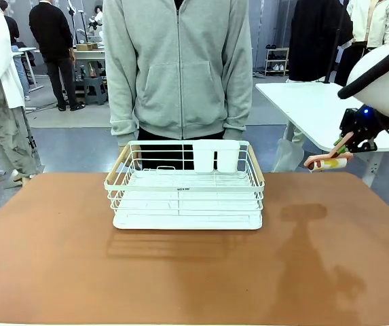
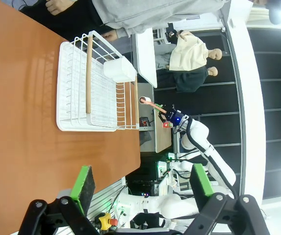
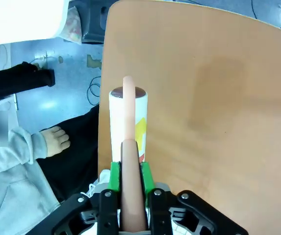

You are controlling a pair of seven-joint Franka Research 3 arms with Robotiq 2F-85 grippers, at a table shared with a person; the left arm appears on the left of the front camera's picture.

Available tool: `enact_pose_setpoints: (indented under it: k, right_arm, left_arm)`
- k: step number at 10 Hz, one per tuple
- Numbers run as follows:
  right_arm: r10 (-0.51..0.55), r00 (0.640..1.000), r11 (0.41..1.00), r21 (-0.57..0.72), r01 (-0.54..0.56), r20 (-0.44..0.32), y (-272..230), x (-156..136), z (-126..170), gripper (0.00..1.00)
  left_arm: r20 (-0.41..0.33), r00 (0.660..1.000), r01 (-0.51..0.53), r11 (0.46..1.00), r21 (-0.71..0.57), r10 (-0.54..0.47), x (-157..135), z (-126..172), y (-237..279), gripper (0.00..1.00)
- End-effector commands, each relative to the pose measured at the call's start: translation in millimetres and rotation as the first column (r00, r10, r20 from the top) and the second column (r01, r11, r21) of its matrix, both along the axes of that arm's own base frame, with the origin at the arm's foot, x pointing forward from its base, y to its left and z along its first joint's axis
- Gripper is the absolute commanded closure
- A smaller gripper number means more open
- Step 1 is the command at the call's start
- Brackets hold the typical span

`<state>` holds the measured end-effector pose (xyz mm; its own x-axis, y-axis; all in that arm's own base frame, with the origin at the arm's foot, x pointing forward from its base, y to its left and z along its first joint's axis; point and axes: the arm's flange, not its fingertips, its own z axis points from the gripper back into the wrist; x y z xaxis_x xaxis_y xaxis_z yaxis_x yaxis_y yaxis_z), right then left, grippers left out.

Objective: Clean the table.
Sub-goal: Place the Lint Roller down when the Dish drying rack is positioned in the middle of the table.

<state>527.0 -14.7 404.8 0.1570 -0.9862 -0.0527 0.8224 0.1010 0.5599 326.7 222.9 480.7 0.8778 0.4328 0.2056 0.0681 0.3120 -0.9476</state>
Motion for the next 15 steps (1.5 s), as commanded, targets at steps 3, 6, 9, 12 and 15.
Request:
enact_pose_setpoints:
  k: [3,6,9,12,15]
  right_arm:
    - [-0.047,0.999,0.998,0.035,0.047,0.005,10.0,3.2,-46.4,0.79]
    - [-0.074,0.997,0.996,0.054,0.074,-0.004,10.1,5.1,-71.1,0.79]
    - [-0.092,0.996,0.993,0.08,0.091,-0.002,10.2,3.1,-84.6,0.79]
    - [-0.067,0.998,0.995,0.069,0.068,-0.023,14.8,1.7,-90.1,0.79]
    - [-0.087,0.996,0.994,0.067,0.088,-0.021,16.6,-2.5,-86.2,0.41]
  left_arm:
    - [0.008,1.0,0.0,1.0,-0.004,0.0,-2.2,1.4,1.2,0.0]
    - [0.008,1.0,0.0,1.0,-0.004,0.0,-2.2,1.4,1.2,0.0]
    - [0.008,1.0,0.0,1.0,-0.004,0.0,-2.2,1.4,1.2,0.0]
    - [0.008,1.0,0.0,1.0,-0.004,0.0,-2.2,1.4,1.2,0.0]
    - [0.008,1.0,0.0,1.0,-0.004,0.0,-2.2,1.4,1.2,0.0]
